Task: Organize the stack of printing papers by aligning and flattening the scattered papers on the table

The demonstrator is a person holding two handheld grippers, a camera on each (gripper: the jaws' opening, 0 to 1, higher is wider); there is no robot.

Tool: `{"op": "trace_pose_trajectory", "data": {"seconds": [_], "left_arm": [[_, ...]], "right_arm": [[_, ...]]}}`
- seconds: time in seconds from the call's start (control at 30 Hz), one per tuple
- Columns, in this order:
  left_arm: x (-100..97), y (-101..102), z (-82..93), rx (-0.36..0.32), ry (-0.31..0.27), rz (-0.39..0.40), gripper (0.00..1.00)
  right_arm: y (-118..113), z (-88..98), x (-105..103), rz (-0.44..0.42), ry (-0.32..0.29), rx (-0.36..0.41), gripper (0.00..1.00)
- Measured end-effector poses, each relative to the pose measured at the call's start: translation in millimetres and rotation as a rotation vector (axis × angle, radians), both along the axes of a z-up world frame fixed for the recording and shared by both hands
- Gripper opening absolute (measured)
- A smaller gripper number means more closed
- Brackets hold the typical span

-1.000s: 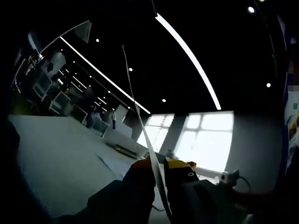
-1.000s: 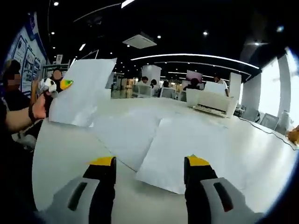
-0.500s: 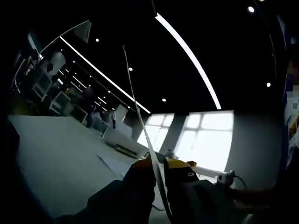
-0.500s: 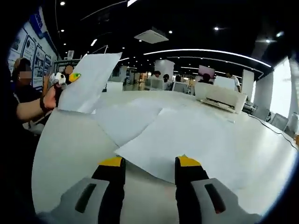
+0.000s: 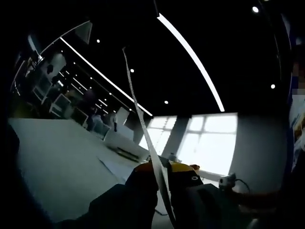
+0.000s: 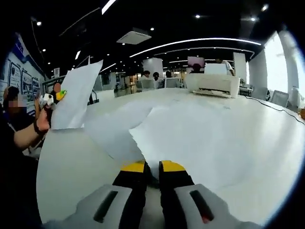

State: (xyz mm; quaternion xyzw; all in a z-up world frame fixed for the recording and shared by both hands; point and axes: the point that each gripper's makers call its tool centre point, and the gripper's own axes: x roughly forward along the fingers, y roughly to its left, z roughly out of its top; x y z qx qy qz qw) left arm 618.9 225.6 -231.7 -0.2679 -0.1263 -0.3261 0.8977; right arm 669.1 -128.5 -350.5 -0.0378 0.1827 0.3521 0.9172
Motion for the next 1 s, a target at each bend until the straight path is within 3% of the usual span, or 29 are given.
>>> {"op": "trace_pose_trajectory", "data": {"seconds": [0.23, 0.5, 0.9, 1.0], "left_arm": [[3.1, 2, -0.5, 0.003, 0.009, 0.005, 0.14], [5.1, 2, -2.6, 0.020, 0.018, 0.007, 0.14], [8.0, 5, -2.4, 0.004, 0.025, 0.005, 0.16], [11.2, 8, -4.6, 0.019, 0.035, 0.037, 0.16]], "right_arm": [[-11, 11.5, 3, -0.023, -0.081, -0.018, 0.00], [-17, 18.4, 4, -0.047, -0.091, 0.027, 0.00], [-12, 10.5, 1, -0.029, -0.095, -0.044, 0.00], [-12, 10.4, 1, -0.031, -0.096, -0.049, 0.00]]}}
